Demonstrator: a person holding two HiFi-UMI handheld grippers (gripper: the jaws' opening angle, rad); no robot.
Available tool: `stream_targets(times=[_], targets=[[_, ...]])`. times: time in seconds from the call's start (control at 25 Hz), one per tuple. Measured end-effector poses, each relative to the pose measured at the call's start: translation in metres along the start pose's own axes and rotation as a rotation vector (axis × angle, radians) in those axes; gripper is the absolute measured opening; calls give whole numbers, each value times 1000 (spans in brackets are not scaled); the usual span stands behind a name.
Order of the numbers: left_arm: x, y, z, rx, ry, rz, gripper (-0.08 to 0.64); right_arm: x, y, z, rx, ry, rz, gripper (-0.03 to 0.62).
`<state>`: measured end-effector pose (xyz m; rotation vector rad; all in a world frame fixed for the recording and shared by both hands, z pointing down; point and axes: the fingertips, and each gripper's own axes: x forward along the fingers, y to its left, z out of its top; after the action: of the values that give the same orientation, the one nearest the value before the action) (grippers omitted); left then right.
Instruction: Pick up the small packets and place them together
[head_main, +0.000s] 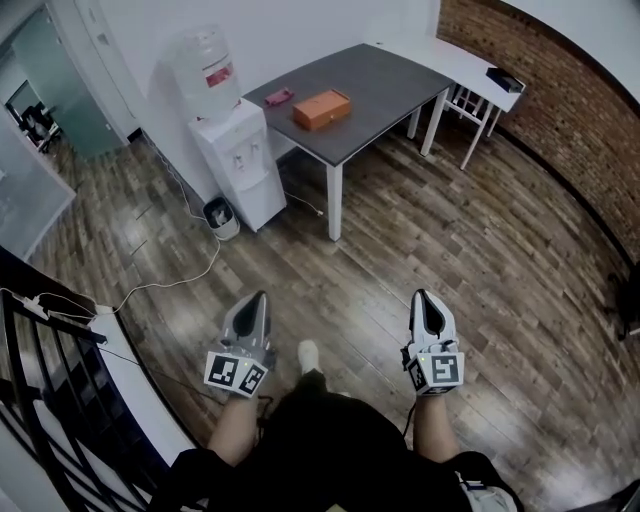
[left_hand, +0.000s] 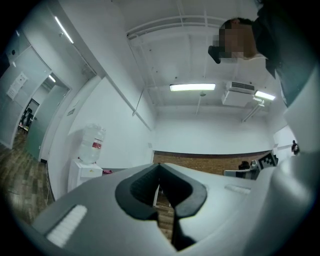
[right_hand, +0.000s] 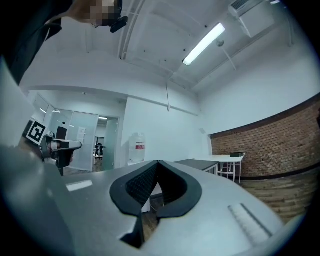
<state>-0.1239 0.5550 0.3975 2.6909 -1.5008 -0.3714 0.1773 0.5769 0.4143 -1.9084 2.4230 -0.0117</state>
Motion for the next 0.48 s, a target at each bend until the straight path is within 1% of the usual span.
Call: stream_targets(times=[0.12,0.32,0.48], targets=[[27,18,-2,-15,-14,-6,0,24,-4,6,-1,-10,-11,2],[74,47,4,-40,-43,-50,0,77,-5,27,-32,-20,-29,2],[100,74,5,-41,-44,-58,0,111,-2,22,-15,-14,-37,2]])
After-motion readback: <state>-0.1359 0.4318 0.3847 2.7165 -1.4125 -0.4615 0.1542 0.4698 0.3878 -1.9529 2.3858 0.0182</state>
